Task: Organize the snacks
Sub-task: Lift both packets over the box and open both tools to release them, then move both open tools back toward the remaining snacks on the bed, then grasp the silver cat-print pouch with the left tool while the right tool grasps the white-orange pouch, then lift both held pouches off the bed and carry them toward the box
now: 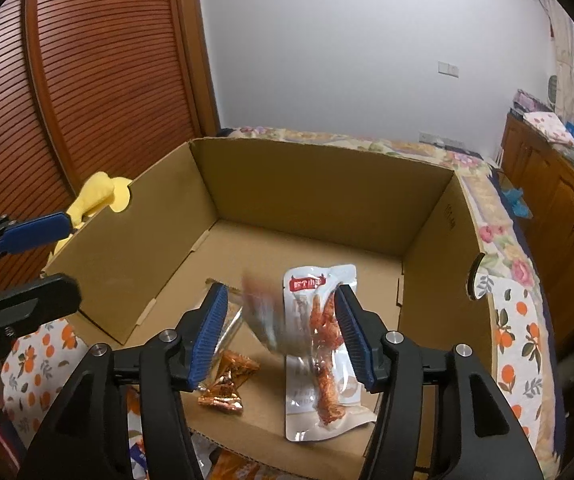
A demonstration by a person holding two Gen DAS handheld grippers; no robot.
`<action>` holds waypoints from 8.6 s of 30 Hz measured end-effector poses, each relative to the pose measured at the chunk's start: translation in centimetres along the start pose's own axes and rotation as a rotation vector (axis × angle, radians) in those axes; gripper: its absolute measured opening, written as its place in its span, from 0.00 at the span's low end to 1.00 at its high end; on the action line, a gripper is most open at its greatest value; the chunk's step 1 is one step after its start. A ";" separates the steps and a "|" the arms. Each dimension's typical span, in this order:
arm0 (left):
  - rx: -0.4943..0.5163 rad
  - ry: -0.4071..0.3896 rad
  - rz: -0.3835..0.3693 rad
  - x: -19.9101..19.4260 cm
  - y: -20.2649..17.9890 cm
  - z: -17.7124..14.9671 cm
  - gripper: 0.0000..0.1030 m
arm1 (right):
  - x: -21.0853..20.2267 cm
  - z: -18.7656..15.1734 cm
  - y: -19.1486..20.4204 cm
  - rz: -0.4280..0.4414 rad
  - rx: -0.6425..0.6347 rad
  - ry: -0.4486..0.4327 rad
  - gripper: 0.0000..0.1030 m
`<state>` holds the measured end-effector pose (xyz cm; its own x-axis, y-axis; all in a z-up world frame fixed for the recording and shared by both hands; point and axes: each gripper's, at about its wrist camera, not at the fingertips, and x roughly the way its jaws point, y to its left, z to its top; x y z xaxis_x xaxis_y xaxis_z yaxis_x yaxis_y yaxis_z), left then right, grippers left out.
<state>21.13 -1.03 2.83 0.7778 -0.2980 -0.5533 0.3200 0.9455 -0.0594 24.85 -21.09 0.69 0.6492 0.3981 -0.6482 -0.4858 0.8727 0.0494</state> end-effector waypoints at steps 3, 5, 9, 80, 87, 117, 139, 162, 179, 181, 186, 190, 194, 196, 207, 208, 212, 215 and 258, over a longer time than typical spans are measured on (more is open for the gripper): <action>0.000 -0.010 -0.009 -0.8 -0.2 -0.4 0.68 | -0.9 -0.3 -0.1 0.010 0.011 -0.015 0.56; 0.003 -0.017 -0.012 -1.5 -0.6 -0.8 0.68 | -2.2 -0.7 0.0 0.031 0.010 -0.037 0.56; 0.024 -0.029 -0.032 -3.1 -1.5 -1.8 0.68 | -5.1 -1.9 0.4 0.038 -0.018 -0.070 0.56; -0.096 0.194 -0.077 1.7 -5.3 -13.5 0.68 | -0.5 -12.8 -1.0 0.093 -0.205 0.269 0.66; -0.102 0.254 -0.047 3.4 -6.1 -13.6 0.68 | -1.0 -13.1 -1.3 0.092 -0.216 0.267 0.65; -0.019 0.302 -0.031 1.4 -5.8 -14.9 0.65 | 0.2 -12.8 -1.1 0.074 -0.233 0.255 0.63; -0.046 0.271 -0.040 0.6 -5.0 -15.2 0.41 | -1.5 -12.5 0.3 0.053 -0.314 0.231 0.15; -0.067 0.289 -0.086 -0.8 -3.4 -15.6 0.42 | -4.5 -14.4 -1.9 0.075 -0.308 0.262 0.48; -0.061 0.286 -0.086 -0.6 -3.4 -15.6 0.42 | -0.6 -13.3 -1.9 0.131 -0.280 0.341 0.71; -0.063 0.284 -0.087 -0.6 -3.4 -15.5 0.42 | -0.3 -13.0 -1.8 0.145 -0.294 0.353 0.71; -0.067 0.278 -0.086 -0.6 -3.5 -15.5 0.38 | -0.5 -13.0 -1.0 0.172 -0.326 0.378 0.55; -0.083 0.272 -0.096 -0.4 -3.3 -15.4 0.35 | -0.5 -12.8 -0.3 0.172 -0.339 0.385 0.42; -0.092 0.267 -0.102 -0.4 -3.3 -15.4 0.34 | -0.7 -12.7 0.3 0.130 -0.339 0.369 0.28; -0.097 0.266 -0.106 -0.5 -3.2 -15.4 0.34 | -0.8 -12.7 0.3 0.114 -0.337 0.359 0.27; -0.098 0.264 -0.116 -0.5 -3.1 -15.5 0.35 | 0.7 -12.0 2.5 0.102 -0.386 0.346 0.48; -0.098 0.264 -0.116 -0.4 -3.1 -15.5 0.35 | 1.0 -11.8 2.8 0.102 -0.388 0.342 0.49; -0.097 0.264 -0.116 -0.4 -3.1 -15.5 0.35 | 2.0 -11.1 3.5 0.103 -0.389 0.350 0.56; -0.096 0.263 -0.116 -0.5 -3.1 -15.5 0.35 | 2.5 -10.8 3.8 0.118 -0.388 0.353 0.60; -0.128 0.197 -0.135 -2.9 -2.7 -16.0 0.20 | -1.6 -9.8 7.9 0.109 -0.430 0.155 0.44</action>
<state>9.36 -0.67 -8.65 0.6081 -0.4031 -0.6839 0.3332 0.9115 -0.2410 14.21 -17.64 -5.35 0.5017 0.4054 -0.7642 -0.7659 0.6189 -0.1744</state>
